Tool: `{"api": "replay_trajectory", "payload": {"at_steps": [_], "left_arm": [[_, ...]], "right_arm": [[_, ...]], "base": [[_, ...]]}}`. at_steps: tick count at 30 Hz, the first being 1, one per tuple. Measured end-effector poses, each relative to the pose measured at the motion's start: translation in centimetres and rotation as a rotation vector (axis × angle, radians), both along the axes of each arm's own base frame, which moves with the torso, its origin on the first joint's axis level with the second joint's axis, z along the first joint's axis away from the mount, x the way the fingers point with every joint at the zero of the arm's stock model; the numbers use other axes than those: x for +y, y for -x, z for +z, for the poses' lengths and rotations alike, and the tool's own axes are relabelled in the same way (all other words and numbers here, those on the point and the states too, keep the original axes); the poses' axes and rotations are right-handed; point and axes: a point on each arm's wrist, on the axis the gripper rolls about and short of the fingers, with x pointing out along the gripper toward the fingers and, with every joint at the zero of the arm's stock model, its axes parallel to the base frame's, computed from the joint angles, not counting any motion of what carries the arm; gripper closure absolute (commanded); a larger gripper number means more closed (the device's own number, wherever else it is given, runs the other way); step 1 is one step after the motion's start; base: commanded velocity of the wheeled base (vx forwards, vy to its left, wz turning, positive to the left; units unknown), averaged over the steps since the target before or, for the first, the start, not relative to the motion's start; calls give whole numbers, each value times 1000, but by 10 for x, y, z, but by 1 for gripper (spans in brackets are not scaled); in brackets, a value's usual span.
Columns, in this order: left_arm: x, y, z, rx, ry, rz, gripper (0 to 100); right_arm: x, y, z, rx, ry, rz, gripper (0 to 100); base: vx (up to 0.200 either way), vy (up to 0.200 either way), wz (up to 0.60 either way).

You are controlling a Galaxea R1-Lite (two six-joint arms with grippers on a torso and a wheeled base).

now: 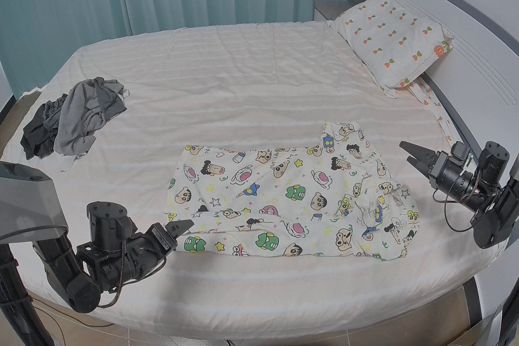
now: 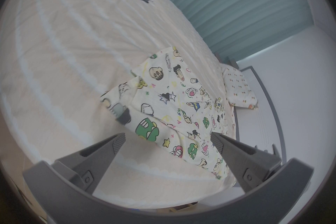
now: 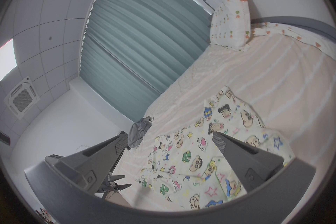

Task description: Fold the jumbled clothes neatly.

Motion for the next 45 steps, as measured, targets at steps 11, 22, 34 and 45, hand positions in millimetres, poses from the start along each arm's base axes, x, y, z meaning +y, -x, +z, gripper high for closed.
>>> {"api": "replay_trajectory", "payload": {"at_steps": [11,22,34,45], "left_arm": [[-11,-17,3,191,-65,-5,0],[-47,-56,5,202,-14,30,0],[-61,-73,-15,199,-73,88,0],[-58,-95,-15,158,-61,134,0]], "right_arm": [[-5,5,12,-32,4,-13,0],[-5,6,13,-35,5,-14,0],[-4,5,11,-28,6,-10,0],[-2,5,8,-26,17,-7,0]], "base": [[0,0,0],[0,0,0],[0,0,0],[0,0,0]]}}
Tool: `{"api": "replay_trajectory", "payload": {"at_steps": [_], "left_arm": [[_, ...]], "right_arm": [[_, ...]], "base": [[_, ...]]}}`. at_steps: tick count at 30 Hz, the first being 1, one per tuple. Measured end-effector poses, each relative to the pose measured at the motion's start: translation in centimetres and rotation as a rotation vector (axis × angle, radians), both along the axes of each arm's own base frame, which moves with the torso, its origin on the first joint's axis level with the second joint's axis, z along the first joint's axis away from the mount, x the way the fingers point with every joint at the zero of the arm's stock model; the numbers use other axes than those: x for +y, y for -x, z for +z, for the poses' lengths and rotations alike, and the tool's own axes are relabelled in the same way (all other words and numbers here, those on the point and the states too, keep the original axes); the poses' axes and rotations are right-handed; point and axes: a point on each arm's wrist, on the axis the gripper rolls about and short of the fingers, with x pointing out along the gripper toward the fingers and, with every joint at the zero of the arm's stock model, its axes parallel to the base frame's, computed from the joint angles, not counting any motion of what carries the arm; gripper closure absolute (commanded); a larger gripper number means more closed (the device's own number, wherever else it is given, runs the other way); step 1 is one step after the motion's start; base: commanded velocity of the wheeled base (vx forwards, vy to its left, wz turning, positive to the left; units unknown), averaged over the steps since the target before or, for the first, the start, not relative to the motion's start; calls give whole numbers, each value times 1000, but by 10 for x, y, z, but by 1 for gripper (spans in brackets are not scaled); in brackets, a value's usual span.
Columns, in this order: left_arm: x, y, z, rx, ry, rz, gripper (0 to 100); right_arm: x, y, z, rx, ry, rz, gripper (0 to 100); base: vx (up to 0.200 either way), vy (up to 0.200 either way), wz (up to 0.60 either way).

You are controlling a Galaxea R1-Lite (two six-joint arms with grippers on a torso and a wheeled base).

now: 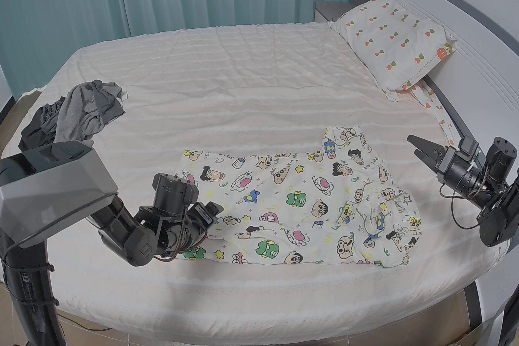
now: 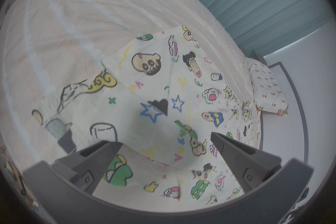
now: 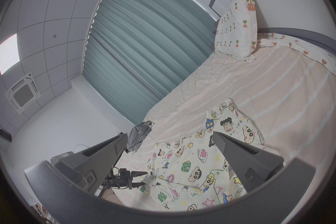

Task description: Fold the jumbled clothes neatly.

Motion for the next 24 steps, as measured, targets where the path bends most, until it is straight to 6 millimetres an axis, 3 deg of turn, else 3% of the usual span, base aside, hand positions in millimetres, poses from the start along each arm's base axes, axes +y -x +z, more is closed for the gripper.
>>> {"api": "replay_trajectory", "payload": {"at_steps": [14,19,24], "left_arm": [[9,-63,38,-216,32,99,0],[16,-69,39,-230,9,100,0],[37,-59,37,-193,-32,-5,0]], "right_arm": [[0,-4,-9,-2,41,-6,0],[-1,-5,-12,3,46,-9,0],[-2,-5,-14,7,47,-6,0]], "base": [[0,0,0],[0,0,0],[0,0,0]]}}
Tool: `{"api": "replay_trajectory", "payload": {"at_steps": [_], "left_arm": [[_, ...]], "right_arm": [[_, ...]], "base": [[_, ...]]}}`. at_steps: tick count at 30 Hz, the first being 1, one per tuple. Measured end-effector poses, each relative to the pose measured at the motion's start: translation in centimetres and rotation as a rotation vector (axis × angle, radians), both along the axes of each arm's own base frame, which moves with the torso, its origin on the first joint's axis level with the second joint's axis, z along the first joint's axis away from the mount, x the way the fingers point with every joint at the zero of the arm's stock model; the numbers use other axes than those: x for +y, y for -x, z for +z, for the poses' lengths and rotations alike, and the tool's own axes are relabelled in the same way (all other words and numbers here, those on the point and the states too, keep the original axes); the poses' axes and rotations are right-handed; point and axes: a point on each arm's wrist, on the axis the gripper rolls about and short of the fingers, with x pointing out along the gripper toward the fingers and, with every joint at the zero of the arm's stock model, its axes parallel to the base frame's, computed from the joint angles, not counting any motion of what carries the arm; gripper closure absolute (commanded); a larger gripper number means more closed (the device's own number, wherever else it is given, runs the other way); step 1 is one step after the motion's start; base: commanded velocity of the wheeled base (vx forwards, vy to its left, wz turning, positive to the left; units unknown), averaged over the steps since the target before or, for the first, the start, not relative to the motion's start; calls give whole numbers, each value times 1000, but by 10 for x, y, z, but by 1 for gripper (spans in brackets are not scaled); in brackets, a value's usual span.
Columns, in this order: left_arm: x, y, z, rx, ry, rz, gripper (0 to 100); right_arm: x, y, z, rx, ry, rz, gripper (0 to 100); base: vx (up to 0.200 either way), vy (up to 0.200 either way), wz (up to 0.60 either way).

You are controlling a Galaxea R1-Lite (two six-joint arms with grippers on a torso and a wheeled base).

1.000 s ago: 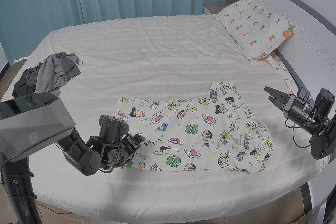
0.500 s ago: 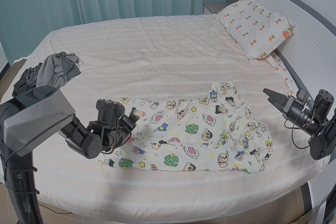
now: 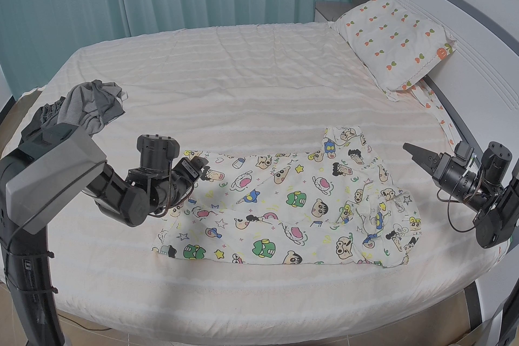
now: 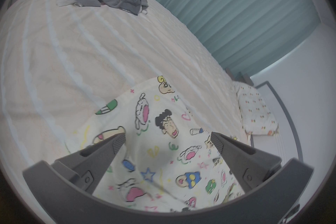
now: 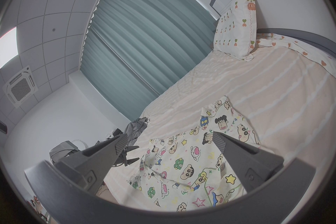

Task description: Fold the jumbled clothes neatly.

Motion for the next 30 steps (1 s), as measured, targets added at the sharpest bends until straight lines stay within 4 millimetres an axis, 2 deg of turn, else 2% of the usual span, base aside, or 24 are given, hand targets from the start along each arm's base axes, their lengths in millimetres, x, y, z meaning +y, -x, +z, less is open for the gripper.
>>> {"api": "replay_trajectory", "payload": {"at_steps": [5,12,19,22,30], "left_arm": [[22,18,6,19,-13,-192,0],[48,47,7,14,-140,-429,0],[57,58,-9,59,-260,-537,0],[58,60,-18,90,-271,-553,0],[56,61,-27,109,-263,-562,0]], "right_arm": [[-5,0,-2,5,1,30,0],[-29,8,-12,36,5,233,0],[-49,10,-23,59,6,222,0],[-52,11,-26,67,3,218,0],[-53,11,-28,77,0,216,0]], "base": [[0,0,0],[0,0,0],[0,0,0],[0,0,0],[0,0,0]]}}
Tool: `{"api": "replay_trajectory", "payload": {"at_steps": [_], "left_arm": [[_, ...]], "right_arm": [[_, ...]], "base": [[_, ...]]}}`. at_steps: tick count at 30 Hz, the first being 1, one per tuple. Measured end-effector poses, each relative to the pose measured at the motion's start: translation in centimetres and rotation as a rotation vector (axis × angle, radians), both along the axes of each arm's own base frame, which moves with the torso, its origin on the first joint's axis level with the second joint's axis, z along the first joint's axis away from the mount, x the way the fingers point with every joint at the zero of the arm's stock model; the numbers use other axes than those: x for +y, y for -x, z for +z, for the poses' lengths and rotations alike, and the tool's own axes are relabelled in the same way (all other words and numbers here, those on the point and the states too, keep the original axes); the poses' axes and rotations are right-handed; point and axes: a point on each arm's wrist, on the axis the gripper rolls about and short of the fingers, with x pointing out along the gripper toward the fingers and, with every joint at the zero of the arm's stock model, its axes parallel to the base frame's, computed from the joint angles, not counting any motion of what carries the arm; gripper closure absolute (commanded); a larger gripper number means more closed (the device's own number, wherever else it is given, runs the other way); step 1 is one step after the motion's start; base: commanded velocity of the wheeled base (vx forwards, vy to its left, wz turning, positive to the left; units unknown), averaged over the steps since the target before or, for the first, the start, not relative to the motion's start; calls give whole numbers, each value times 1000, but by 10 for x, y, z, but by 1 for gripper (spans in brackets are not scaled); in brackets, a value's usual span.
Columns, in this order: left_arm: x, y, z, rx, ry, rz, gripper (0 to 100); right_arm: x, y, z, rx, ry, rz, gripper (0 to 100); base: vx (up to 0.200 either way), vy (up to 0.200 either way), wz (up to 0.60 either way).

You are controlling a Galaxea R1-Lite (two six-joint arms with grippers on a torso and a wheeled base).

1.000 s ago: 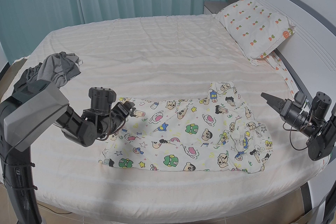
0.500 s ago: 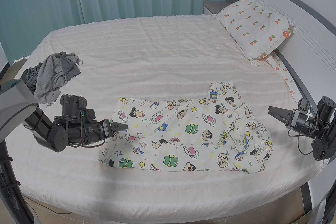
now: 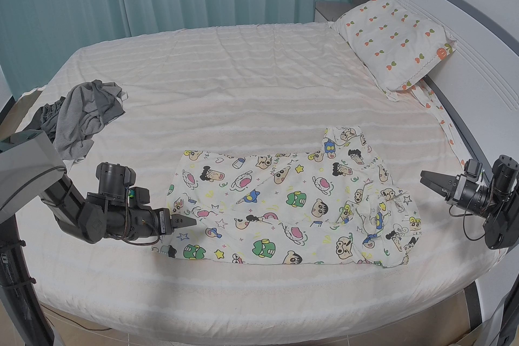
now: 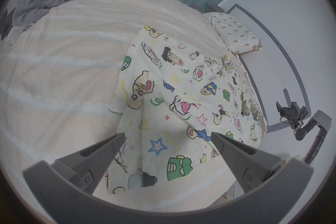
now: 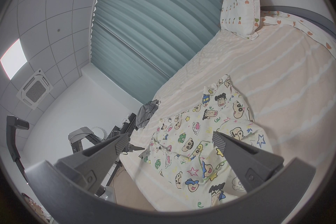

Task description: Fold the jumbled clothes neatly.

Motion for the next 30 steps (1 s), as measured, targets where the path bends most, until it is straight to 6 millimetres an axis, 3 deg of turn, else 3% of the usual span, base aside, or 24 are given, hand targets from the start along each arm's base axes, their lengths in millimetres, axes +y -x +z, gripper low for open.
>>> {"api": "replay_trajectory", "payload": {"at_steps": [11,30], "left_arm": [[-15,-6,-8,-36,14,-24,0],[-10,-14,-33,-2,29,23,0]], "right_arm": [[1,0,-1,4,0,2,0],[3,1,-2,-7,14,11,0]], "base": [[0,0,0],[0,0,0]]}}
